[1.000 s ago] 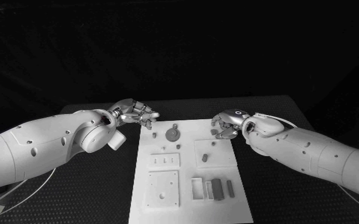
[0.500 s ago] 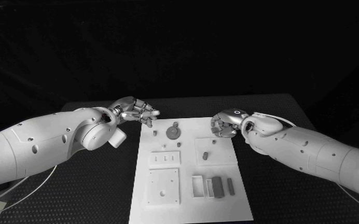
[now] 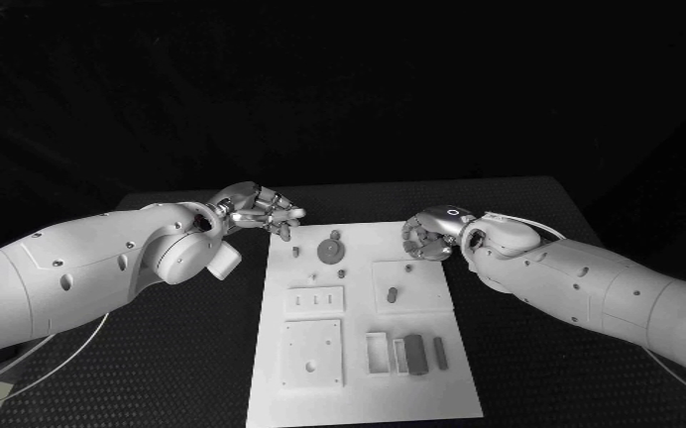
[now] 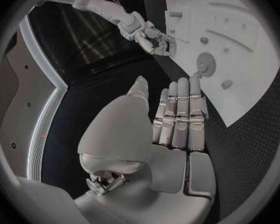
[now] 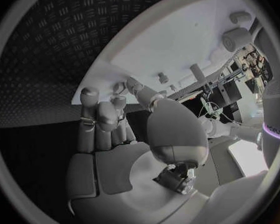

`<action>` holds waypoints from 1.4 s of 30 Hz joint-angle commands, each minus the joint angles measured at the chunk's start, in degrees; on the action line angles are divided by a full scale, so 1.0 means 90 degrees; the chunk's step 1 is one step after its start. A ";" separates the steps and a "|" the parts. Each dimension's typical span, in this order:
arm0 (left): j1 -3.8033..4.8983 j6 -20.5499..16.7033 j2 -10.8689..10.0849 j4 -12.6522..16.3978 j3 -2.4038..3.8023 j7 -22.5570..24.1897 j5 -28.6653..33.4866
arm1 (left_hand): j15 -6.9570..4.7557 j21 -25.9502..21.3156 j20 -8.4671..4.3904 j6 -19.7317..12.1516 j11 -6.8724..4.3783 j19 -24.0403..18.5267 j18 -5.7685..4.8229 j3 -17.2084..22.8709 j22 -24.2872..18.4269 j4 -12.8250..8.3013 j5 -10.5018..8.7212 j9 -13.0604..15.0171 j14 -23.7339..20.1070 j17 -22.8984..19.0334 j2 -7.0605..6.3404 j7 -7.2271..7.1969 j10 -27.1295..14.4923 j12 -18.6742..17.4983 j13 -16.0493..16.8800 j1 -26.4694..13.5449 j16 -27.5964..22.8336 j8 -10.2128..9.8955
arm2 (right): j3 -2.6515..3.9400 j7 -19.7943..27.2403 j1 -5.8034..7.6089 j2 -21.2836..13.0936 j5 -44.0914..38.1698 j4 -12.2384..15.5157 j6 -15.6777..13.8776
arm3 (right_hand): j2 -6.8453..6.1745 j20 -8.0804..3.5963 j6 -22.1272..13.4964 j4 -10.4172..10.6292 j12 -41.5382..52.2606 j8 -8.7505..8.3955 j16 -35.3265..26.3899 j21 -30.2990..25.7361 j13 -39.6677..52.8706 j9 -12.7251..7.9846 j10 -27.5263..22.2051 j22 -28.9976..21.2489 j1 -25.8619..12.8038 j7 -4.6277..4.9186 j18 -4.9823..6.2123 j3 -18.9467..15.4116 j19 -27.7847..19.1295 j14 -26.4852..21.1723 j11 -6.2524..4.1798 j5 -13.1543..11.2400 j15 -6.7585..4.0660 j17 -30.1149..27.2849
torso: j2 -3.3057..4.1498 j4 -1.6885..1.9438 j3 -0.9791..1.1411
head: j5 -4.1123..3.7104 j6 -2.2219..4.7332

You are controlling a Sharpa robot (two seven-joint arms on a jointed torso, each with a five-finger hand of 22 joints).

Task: Assemble the parts on the task board

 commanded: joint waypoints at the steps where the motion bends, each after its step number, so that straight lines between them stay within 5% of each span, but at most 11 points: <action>1: 0.0003 0.0061 0.0003 0.0015 0.0005 0.0021 0.0034 | -0.0013 0.0007 -0.0012 -0.0039 0.0012 -0.0025 0.0092 0.0033 0.0007 -0.0007 0.0004 -0.0005 -0.0054 0.0009 -0.0004 0.0020 -0.0046 -0.0028 0.0010 -0.0013 0.0033 -0.0025 | -0.0046 0.0032 -0.0057 0.0008 -0.0193 -0.0012 0.0290 | 0.0076 -0.0013 0.0692 -0.0004 0.0027 0.0070 0.0026 0.0033 -0.0001 0.0020 -0.0004 0.0117 0.0005 0.0048 0.0324 -0.0024 -0.0055 -0.0002 -0.0070 0.0002 -0.0078 0.0005 | 0.0000 0.0002 0.0003 | -0.0009 -0.0006; 4: 0.0003 0.0063 0.0003 0.0017 0.0005 0.0022 0.0034 | -0.0013 0.0007 -0.0012 -0.0039 0.0012 -0.0026 0.0092 0.0034 0.0008 -0.0007 0.0004 -0.0005 -0.0054 0.0009 -0.0003 0.0020 -0.0046 -0.0028 0.0012 -0.0011 0.0034 -0.0025 | -0.0059 0.0053 -0.0068 0.0021 -0.0246 0.0003 0.0313 | 0.0184 -0.0014 0.0844 0.0000 0.0042 0.0141 0.0021 0.0039 0.0000 0.0051 0.0020 0.0117 0.0001 0.0002 0.0324 -0.0018 -0.0058 -0.0001 -0.0114 0.0003 -0.0118 0.0005 | 0.0000 0.0003 0.0004 | -0.0005 -0.0016; 8: 0.0003 0.0066 -0.0002 0.0014 0.0005 0.0022 0.0034 | -0.0013 0.0007 -0.0012 -0.0038 0.0012 -0.0026 0.0092 0.0034 0.0010 -0.0007 0.0004 -0.0005 -0.0055 0.0010 -0.0004 0.0020 -0.0046 -0.0029 0.0014 -0.0010 0.0035 -0.0025 | -0.0074 0.0058 -0.0092 0.0047 -0.0304 -0.0007 0.0317 | 0.0574 -0.0004 0.1063 0.0038 0.0062 0.0250 0.0012 0.0043 0.0005 0.0114 0.0054 0.0118 -0.0056 -0.0083 0.0324 -0.0006 -0.0080 -0.0003 -0.0193 0.0003 -0.0193 0.0004 | 0.0000 0.0006 0.0007 | 0.0002 -0.0027; 11: 0.0003 0.0063 0.0003 0.0006 0.0005 0.0023 0.0034 | -0.0013 0.0007 -0.0012 -0.0037 0.0012 -0.0026 0.0092 0.0035 0.0011 -0.0007 0.0004 -0.0005 -0.0056 0.0011 -0.0002 0.0019 -0.0046 -0.0029 0.0016 -0.0009 0.0036 -0.0025 | -0.0077 0.0046 -0.0104 0.0041 -0.0345 -0.0013 0.0305 | 0.0655 -0.0004 0.1123 -0.0009 0.0073 0.0285 0.0009 0.0049 0.0009 0.0146 0.0071 0.0119 -0.0078 -0.0112 0.0324 -0.0024 -0.0088 -0.0004 -0.0220 0.0002 -0.0220 0.0005 | -0.0004 0.0002 0.0004 | 0.0007 -0.0039; 23: 0.0003 0.0064 0.0001 0.0014 0.0005 0.0020 0.0034 | -0.0013 0.0006 -0.0012 -0.0033 0.0011 -0.0027 0.0092 0.0038 0.0015 -0.0008 0.0004 -0.0004 -0.0058 0.0013 -0.0001 0.0018 -0.0046 -0.0029 0.0025 -0.0005 0.0040 -0.0024 | -0.0082 -0.0043 -0.0119 0.0040 -0.0505 0.0037 0.0014 | 0.0702 -0.0023 0.1262 -0.0060 0.0118 0.0368 0.0015 0.0076 0.0027 0.0236 0.0149 0.0114 -0.0122 -0.0180 0.0324 -0.0041 -0.0055 0.0036 -0.0286 0.0003 -0.0283 0.0007 | -0.0003 0.0000 0.0002 | 0.0004 -0.0048; 30: 0.0003 0.0017 0.0003 0.0016 0.0005 0.0001 0.0034 | -0.0013 0.0006 -0.0012 -0.0034 0.0012 -0.0027 0.0092 0.0037 0.0018 -0.0007 0.0004 -0.0005 -0.0059 0.0014 -0.0006 0.0019 -0.0047 -0.0030 0.0030 -0.0004 0.0043 -0.0026 | -0.0082 -0.0266 -0.0122 -0.0021 -0.0573 0.0210 -0.0670 | 0.0702 -0.0049 0.1312 -0.0071 0.0152 0.0394 0.0034 0.0097 0.0039 0.0276 0.0216 0.0112 -0.0113 -0.0206 0.0324 -0.0031 -0.0013 0.0077 -0.0313 0.0003 -0.0309 0.0014 | -0.0008 0.0000 0.0001 | 0.0005 -0.0032; 36: 0.0003 -0.0075 -0.0006 0.0040 0.0005 0.0004 -0.0020 | -0.0014 0.0009 -0.0013 -0.0040 0.0011 -0.0023 0.0091 0.0029 0.0027 -0.0002 0.0004 -0.0007 -0.0056 0.0018 -0.0023 0.0023 -0.0044 -0.0029 0.0043 -0.0022 0.0051 -0.0032 | -0.0074 -0.0387 -0.0120 -0.0136 -0.0568 0.0449 -0.0917 | 0.0706 -0.0062 0.1329 -0.0074 0.0162 0.0401 0.0046 0.0105 0.0042 0.0292 0.0243 0.0110 -0.0102 -0.0216 0.0324 -0.0021 0.0005 0.0091 -0.0323 0.0003 -0.0319 0.0020 | -0.0012 -0.0013 0.0004 | 0.0009 -0.0018; 42: 0.0003 -0.0176 0.0013 0.0041 0.0004 -0.0060 -0.0020 | -0.0020 0.0014 -0.0019 -0.0035 0.0003 -0.0011 0.0094 0.0029 0.0053 0.0005 0.0005 -0.0008 -0.0051 0.0029 -0.0029 0.0025 -0.0031 -0.0025 0.0090 -0.0162 0.0077 -0.0041 | 0.0110 -0.0486 -0.0102 -0.0260 -0.0545 0.0800 -0.1138 | 0.0713 -0.0066 0.1331 -0.0075 0.0162 0.0401 0.0047 0.0105 0.0042 0.0297 0.0247 0.0109 -0.0095 -0.0218 0.0324 -0.0013 0.0008 0.0093 -0.0325 0.0003 -0.0321 0.0021 | -0.0015 -0.0002 -0.0005 | -0.0007 0.0018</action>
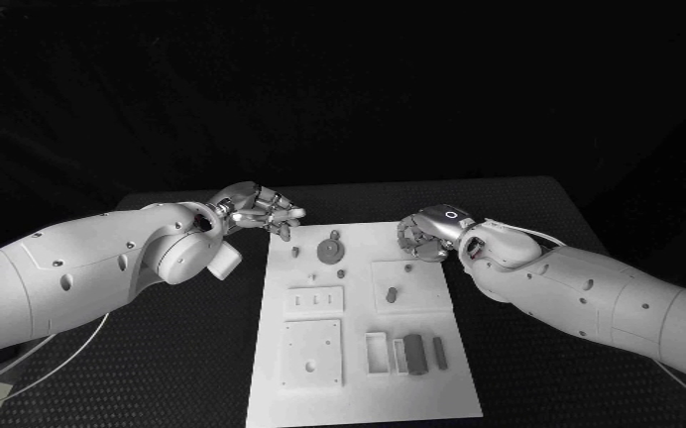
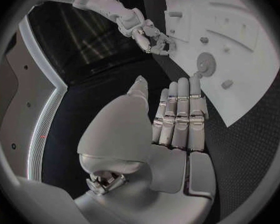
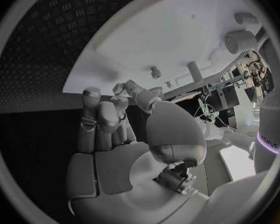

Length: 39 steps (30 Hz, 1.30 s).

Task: Assemble the parts on the task board

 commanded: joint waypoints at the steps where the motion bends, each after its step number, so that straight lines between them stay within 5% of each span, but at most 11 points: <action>1: 0.0002 -0.0145 0.0014 0.0020 0.0004 -0.0039 -0.0011 | 0.0000 0.0014 -0.0021 -0.0035 0.0000 -0.0008 0.0132 0.0031 0.0017 0.0006 0.0004 -0.0011 -0.0026 0.0011 -0.0003 0.0025 -0.0028 -0.0024 0.0028 -0.0128 0.0035 -0.0044 | 0.0069 -0.0167 0.0022 -0.0020 -0.0092 0.0164 -0.0331 | 0.0053 -0.0029 0.1159 -0.0031 0.0014 0.0033 0.0024 0.0030 0.0009 0.0010 0.0041 0.0109 -0.0005 -0.0045 0.0196 -0.0002 0.0015 -0.0001 -0.0010 0.0004 -0.0027 0.0008 | -0.0007 0.0004 -0.0004 | -0.0007 0.0030; 7: 0.0001 -0.0172 0.0039 0.0011 0.0002 -0.0182 -0.0001 | -0.0007 0.0006 -0.0031 -0.0031 -0.0018 -0.0005 0.0135 0.0061 0.0058 0.0009 0.0000 -0.0016 -0.0034 0.0024 -0.0022 0.0025 -0.0006 -0.0018 0.0118 -0.0559 0.0070 -0.0062 | 0.0288 -0.0231 0.0093 -0.0073 -0.0098 0.0434 -0.0334 | 0.0053 -0.0031 0.1162 -0.0032 0.0014 0.0033 0.0026 0.0031 0.0009 0.0013 0.0043 0.0109 -0.0001 -0.0046 0.0196 0.0001 0.0018 0.0001 -0.0011 0.0003 -0.0028 0.0009 | -0.0007 -0.0001 -0.0001 | 0.0003 0.0060; 10: -0.0017 -0.0173 0.0090 -0.0006 0.0002 -0.0246 0.0009 | -0.0010 0.0002 -0.0034 -0.0021 -0.0025 -0.0005 0.0141 0.0079 0.0076 0.0010 -0.0002 -0.0011 -0.0041 0.0031 -0.0021 0.0020 0.0000 -0.0017 0.0159 -0.0784 0.0085 -0.0060 | 0.0337 -0.0261 0.0137 -0.0103 -0.0025 0.0554 -0.0297 | 0.0050 -0.0032 0.1162 -0.0032 0.0014 0.0033 0.0027 0.0032 0.0009 0.0014 0.0044 0.0109 0.0000 -0.0047 0.0196 0.0001 0.0019 0.0001 -0.0011 0.0003 -0.0029 0.0009 | -0.0018 -0.0003 -0.0007 | -0.0007 0.0092; 27: -0.0258 -0.0803 0.0568 0.0134 -0.0029 -0.0813 0.0202 | 0.0001 -0.0037 -0.0023 -0.0200 0.0055 -0.0051 0.0149 0.0301 0.0163 0.0010 -0.0004 -0.0037 -0.0119 0.0060 -0.0226 0.0058 -0.0219 -0.0133 0.0290 -0.1227 0.0125 -0.0163 | 0.0380 -0.0706 0.0161 -0.0206 0.1546 0.1879 -0.0237 | 0.0059 -0.0035 0.1141 -0.0022 0.0002 0.0018 0.0020 0.0026 0.0005 0.0021 0.0041 0.0104 -0.0014 -0.0042 0.0196 0.0005 0.0019 -0.0003 -0.0008 0.0003 -0.0029 0.0008 | -0.0135 -0.0031 -0.0029 | 0.0155 0.0138; 31: -0.0289 -0.0922 0.0670 0.0152 -0.0059 -0.0727 0.0306 | 0.0004 -0.0056 -0.0019 -0.0233 0.0086 -0.0095 0.0159 -0.0304 0.0226 -0.0003 0.0002 -0.0043 -0.0162 0.0071 0.0052 0.0021 -0.0318 -0.0174 0.0370 -0.1112 0.0147 -0.0187 | 0.0387 -0.0757 0.0161 -0.0202 0.1722 0.2059 -0.0210 | 0.0060 -0.0035 0.1140 -0.0022 0.0000 0.0017 0.0019 0.0025 0.0004 0.0022 0.0041 0.0103 -0.0017 -0.0042 0.0196 0.0005 0.0019 -0.0004 -0.0008 0.0003 -0.0029 0.0008 | -0.0139 -0.0034 -0.0029 | 0.0153 0.0150; 39: -0.0331 -0.0995 0.0820 0.0121 -0.0077 -0.0541 0.0791 | 0.0005 -0.0075 -0.0018 -0.0216 0.0100 -0.0084 0.0161 -0.0574 0.0263 0.0006 0.0003 -0.0043 -0.0163 0.0059 0.0201 0.0044 -0.0364 -0.0192 0.0445 -0.1005 0.0161 -0.0196 | 0.0388 -0.0763 0.0159 -0.0130 0.1802 0.2237 -0.0158 | 0.0067 -0.0035 0.1134 -0.0021 -0.0004 0.0013 0.0014 0.0021 0.0003 0.0025 0.0039 0.0101 -0.0027 -0.0040 0.0196 0.0004 0.0018 -0.0007 -0.0007 0.0003 -0.0028 0.0006 | -0.0116 -0.0031 -0.0027 | 0.0170 0.0168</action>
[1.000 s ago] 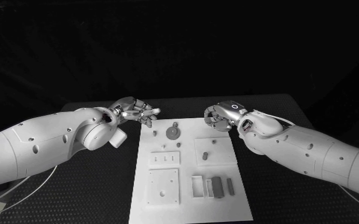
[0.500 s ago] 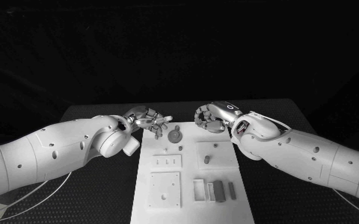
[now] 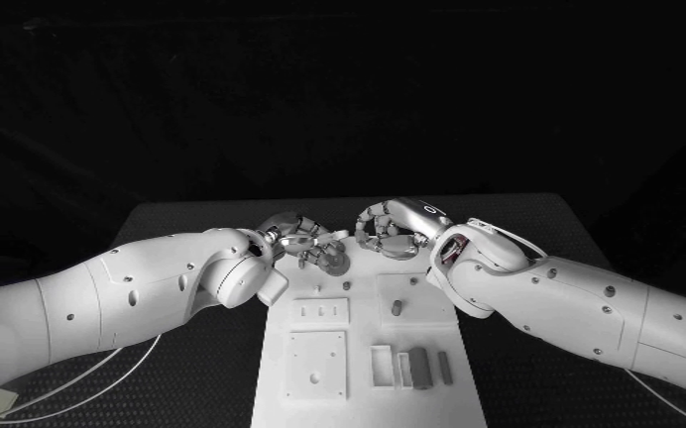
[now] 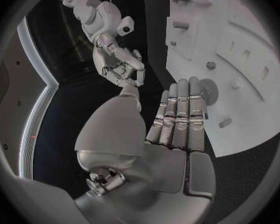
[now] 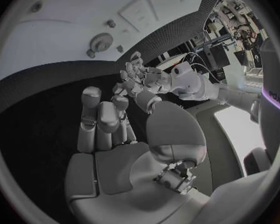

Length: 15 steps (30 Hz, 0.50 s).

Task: Assemble the parts on the task board

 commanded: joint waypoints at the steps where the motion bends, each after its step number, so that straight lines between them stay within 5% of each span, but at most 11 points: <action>1: -0.0012 -0.0136 0.0067 0.0007 0.0003 0.0144 0.0515 | 0.0003 -0.0042 0.0006 0.0062 -0.0025 -0.0011 0.0115 -0.0067 0.0012 0.0002 0.0002 0.0017 -0.0025 -0.0009 0.0111 0.0042 0.0002 -0.0004 0.0035 0.0003 0.0039 0.0031 | 0.0003 -0.0067 -0.0003 0.0027 0.0198 0.0063 0.0080 | 0.0068 -0.0049 0.1120 -0.0021 -0.0002 -0.0001 0.0013 0.0021 0.0000 0.0011 0.0004 0.0101 -0.0026 -0.0027 0.0188 0.0004 0.0007 -0.0006 -0.0041 0.0004 -0.0028 0.0003 | 0.0013 0.0004 -0.0001 | -0.0003 -0.0005; 15: -0.0015 0.0419 0.0103 0.0027 0.0006 0.0253 0.0708 | -0.0001 -0.0100 0.0002 0.0323 -0.0140 -0.0004 0.0127 -0.0275 0.0037 0.0010 0.0001 0.0045 -0.0038 -0.0029 0.0481 -0.0044 0.0223 0.0101 0.0187 -0.0399 0.0052 0.0123 | 0.0003 -0.0040 -0.0004 0.0171 0.0226 0.0048 0.0202 | 0.0072 -0.0049 0.1115 -0.0023 -0.0006 -0.0006 0.0008 0.0017 -0.0002 0.0015 0.0002 0.0098 -0.0034 -0.0026 0.0188 0.0003 0.0006 -0.0009 -0.0040 0.0004 -0.0027 0.0001 | 0.0010 0.0009 0.0000 | -0.0053 -0.0056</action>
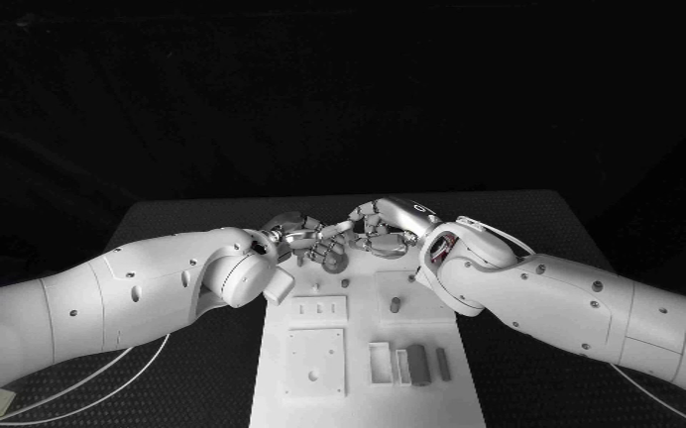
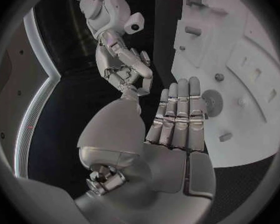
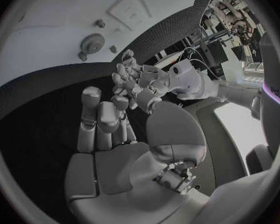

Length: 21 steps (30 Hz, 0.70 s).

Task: Assemble the parts on the task board

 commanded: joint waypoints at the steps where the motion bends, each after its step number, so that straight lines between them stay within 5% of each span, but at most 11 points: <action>1: 0.0000 0.0348 0.0003 -0.0022 0.0005 0.0144 0.0158 | -0.0002 -0.0039 0.0000 0.0065 -0.0017 -0.0003 0.0133 -0.0041 0.0008 0.0000 0.0002 0.0010 -0.0038 -0.0008 0.0058 -0.0012 0.0059 0.0027 0.0017 -0.0022 0.0029 0.0028 | 0.0003 0.0009 -0.0002 0.0023 0.0038 0.0027 0.0126 | 0.0048 -0.0059 0.1113 -0.0024 -0.0001 0.0013 0.0008 0.0017 -0.0001 0.0007 -0.0009 0.0098 -0.0009 -0.0024 0.0186 0.0003 -0.0004 -0.0011 -0.0052 0.0004 -0.0029 0.0002 | 0.0001 0.0004 0.0003 | -0.0015 -0.0020; 4: 0.0000 0.0402 0.0002 -0.0032 0.0005 0.0093 0.0141 | -0.0006 -0.0043 -0.0002 0.0107 -0.0036 -0.0001 0.0135 -0.0037 0.0014 -0.0005 0.0003 0.0017 -0.0034 -0.0008 0.0099 -0.0031 0.0097 0.0044 0.0036 0.0031 0.0035 0.0045 | 0.0003 0.0011 -0.0002 0.0029 0.0038 0.0037 0.0126 | 0.0048 -0.0059 0.1112 -0.0024 -0.0002 0.0012 0.0007 0.0016 -0.0001 0.0007 -0.0009 0.0098 -0.0010 -0.0024 0.0186 0.0003 -0.0004 -0.0011 -0.0052 0.0004 -0.0029 0.0002 | 0.0000 0.0011 0.0007 | -0.0013 -0.0028; 8: 0.0000 0.0418 0.0007 -0.0050 0.0005 0.0079 0.0105 | -0.0019 -0.0041 -0.0007 0.0201 -0.0072 0.0026 0.0128 0.0272 0.0054 -0.0019 0.0010 0.0028 -0.0001 -0.0002 0.0299 -0.0072 0.0176 0.0065 0.0094 0.0703 0.0071 0.0069 | 0.0004 0.0013 -0.0002 0.0045 0.0038 0.0037 0.0143 | 0.0049 -0.0059 0.1110 -0.0024 -0.0003 0.0011 0.0006 0.0015 -0.0001 0.0008 -0.0010 0.0097 -0.0013 -0.0024 0.0186 0.0003 -0.0004 -0.0011 -0.0052 0.0004 -0.0029 0.0002 | -0.0003 0.0007 0.0003 | -0.0014 -0.0038; 21: 0.0001 0.0516 -0.0010 -0.0066 0.0005 0.0079 0.0017 | -0.0037 -0.0038 -0.0025 0.0333 -0.0118 0.0078 0.0107 0.0487 0.0111 -0.0014 0.0008 0.0042 0.0056 0.0010 0.0208 -0.0113 0.0302 0.0090 0.0172 0.1052 0.0126 0.0100 | 0.0004 0.0019 -0.0003 0.0125 0.0057 -0.0023 0.0239 | 0.0051 -0.0059 0.1109 -0.0025 -0.0005 0.0009 0.0003 0.0012 -0.0002 0.0013 -0.0010 0.0096 -0.0019 -0.0024 0.0186 0.0002 -0.0004 -0.0012 -0.0051 0.0004 -0.0029 0.0001 | -0.0001 -0.0007 0.0002 | -0.0027 -0.0055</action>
